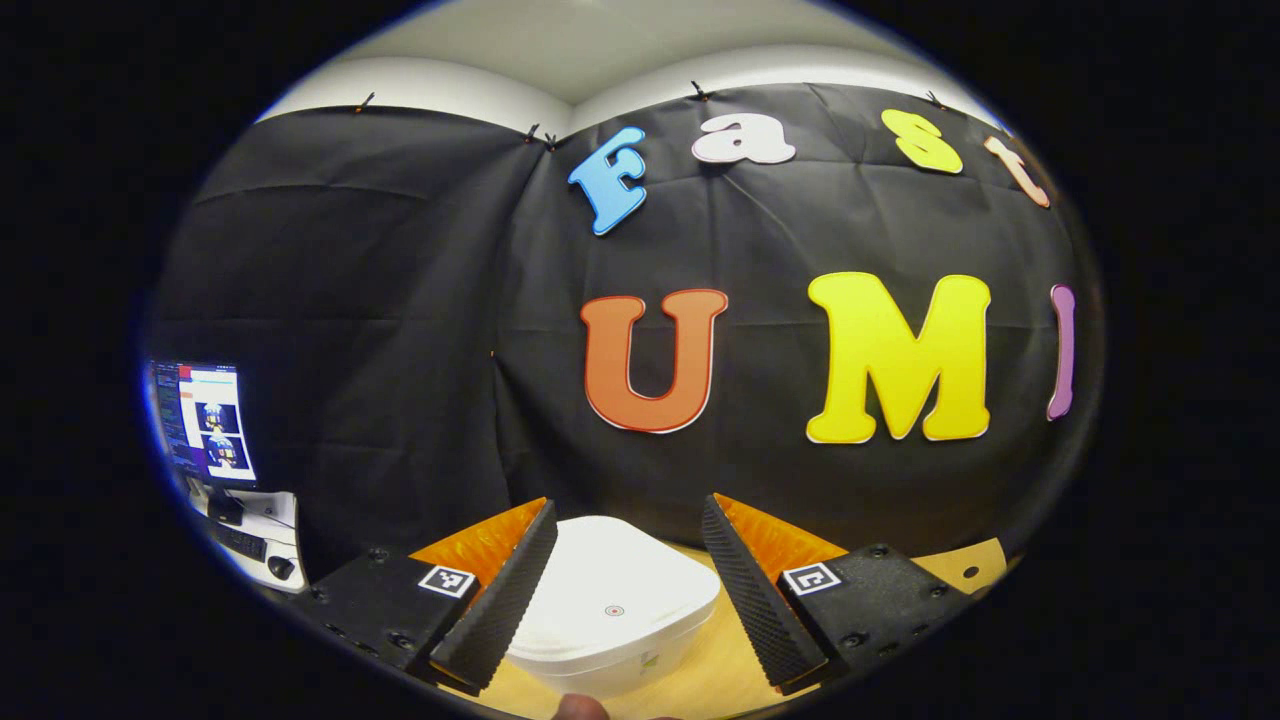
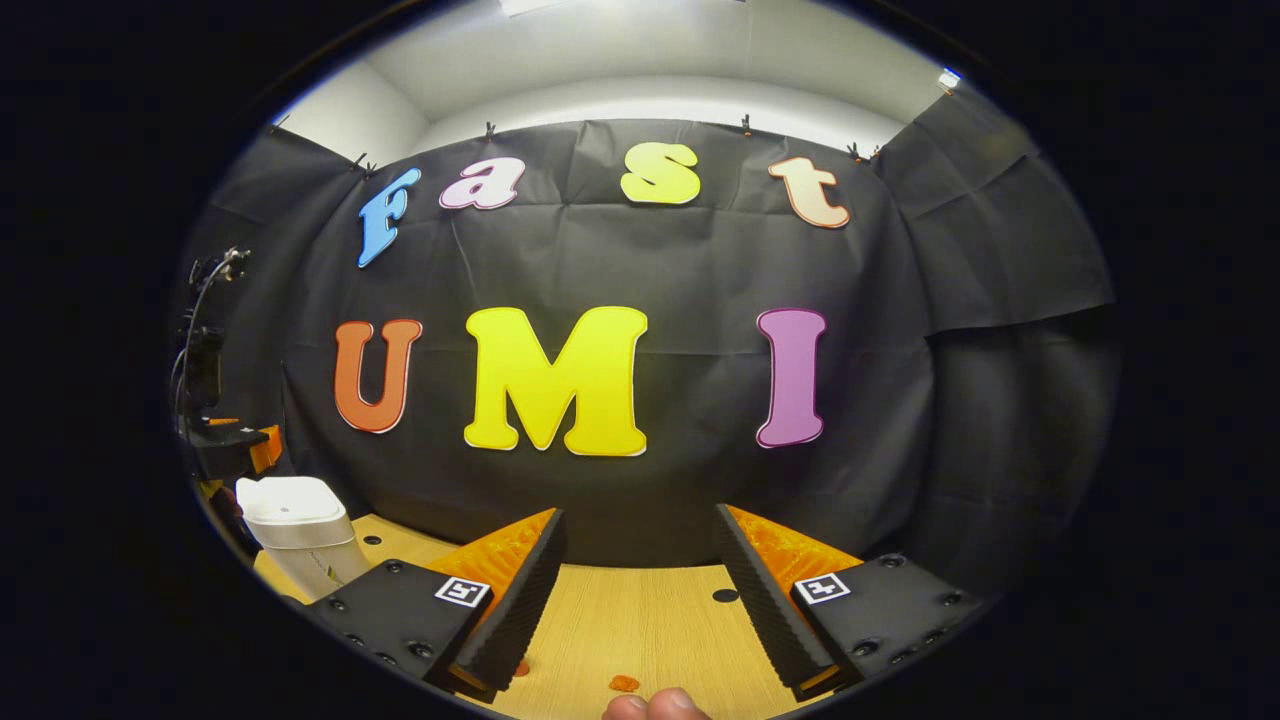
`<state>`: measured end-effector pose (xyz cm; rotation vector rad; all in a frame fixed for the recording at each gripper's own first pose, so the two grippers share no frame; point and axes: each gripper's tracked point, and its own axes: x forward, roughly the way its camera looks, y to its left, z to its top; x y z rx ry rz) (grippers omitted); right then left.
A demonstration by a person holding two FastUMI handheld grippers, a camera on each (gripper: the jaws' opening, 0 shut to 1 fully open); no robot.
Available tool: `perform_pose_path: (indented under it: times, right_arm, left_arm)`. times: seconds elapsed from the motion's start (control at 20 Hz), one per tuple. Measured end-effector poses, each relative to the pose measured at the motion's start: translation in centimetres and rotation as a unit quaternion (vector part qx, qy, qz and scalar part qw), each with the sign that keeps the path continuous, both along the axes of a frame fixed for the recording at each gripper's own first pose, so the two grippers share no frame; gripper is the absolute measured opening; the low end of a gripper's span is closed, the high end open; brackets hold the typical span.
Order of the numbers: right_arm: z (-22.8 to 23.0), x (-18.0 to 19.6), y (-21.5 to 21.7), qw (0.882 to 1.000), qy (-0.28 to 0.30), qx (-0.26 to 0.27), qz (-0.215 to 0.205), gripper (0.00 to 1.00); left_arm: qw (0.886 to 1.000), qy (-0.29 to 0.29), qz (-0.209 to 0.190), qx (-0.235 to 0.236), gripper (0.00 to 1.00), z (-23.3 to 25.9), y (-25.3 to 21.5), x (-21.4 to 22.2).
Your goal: Press the lid of the desktop garbage bin to open it, pick up the crumpled paper on the desktop and throw it into the bin, then pick up the pop can on the desktop and drop it into the bin, and finally close the garbage bin lid.
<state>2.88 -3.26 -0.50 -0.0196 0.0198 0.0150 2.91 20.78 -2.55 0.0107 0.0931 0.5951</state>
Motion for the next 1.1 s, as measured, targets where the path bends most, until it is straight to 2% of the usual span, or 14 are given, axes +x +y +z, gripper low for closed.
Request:
perform_pose_path:
  times: [0.1, 0.2, 0.3, 0.35, 0.4, 0.6, 0.75, 0.95, 1.1]
  right_arm:
    - [-0.2, 0.2, -0.1, 1.000, 0.003, -0.002, 0.000, 0.94]
    - [-0.2, 0.3, -0.4, 1.000, 0.004, -0.002, -0.001, 0.94]
    - [-0.2, 0.5, -0.6, 1.000, 0.004, -0.007, -0.002, 0.94]
    - [-0.2, 0.6, -0.7, 1.000, 0.004, -0.010, -0.002, 0.94]
    - [-0.1, 0.7, -0.9, 1.000, 0.004, -0.013, -0.002, 0.94]
    - [0.0, 0.9, -1.5, 1.000, 0.001, -0.018, -0.006, 0.94]
    - [-0.7, 1.2, -1.7, 1.000, 0.009, -0.022, -0.007, 0.94]
    - [-0.9, 1.2, -2.0, 1.000, 0.008, -0.024, -0.011, 0.94]
    - [-1.5, 1.2, -1.7, 0.999, 0.014, -0.030, -0.009, 0.94]
  left_arm:
    - [1.000, 0.014, 0.012, -0.006, 0.93, -1.1, 0.8, 0.4]
    - [0.999, 0.025, 0.020, -0.011, 0.85, -2.2, 1.3, 0.8]
    - [0.999, 0.034, 0.038, -0.018, 0.72, -3.2, 2.2, 1.0]
    - [0.998, 0.040, 0.051, -0.023, 0.59, -3.9, 2.6, 1.0]
    - [0.997, 0.045, 0.060, -0.031, 0.54, -4.6, 2.9, 1.1]
    - [0.993, 0.065, 0.081, -0.063, 0.43, -7.2, 3.1, 1.4]
    - [0.990, 0.081, 0.097, -0.066, 0.28, -8.4, 3.5, 1.2]
    - [0.986, 0.099, 0.092, -0.095, 0.18, -10.7, 3.4, 1.6]
    - [0.986, 0.100, 0.096, -0.093, 0.17, -11.0, 3.2, 1.5]
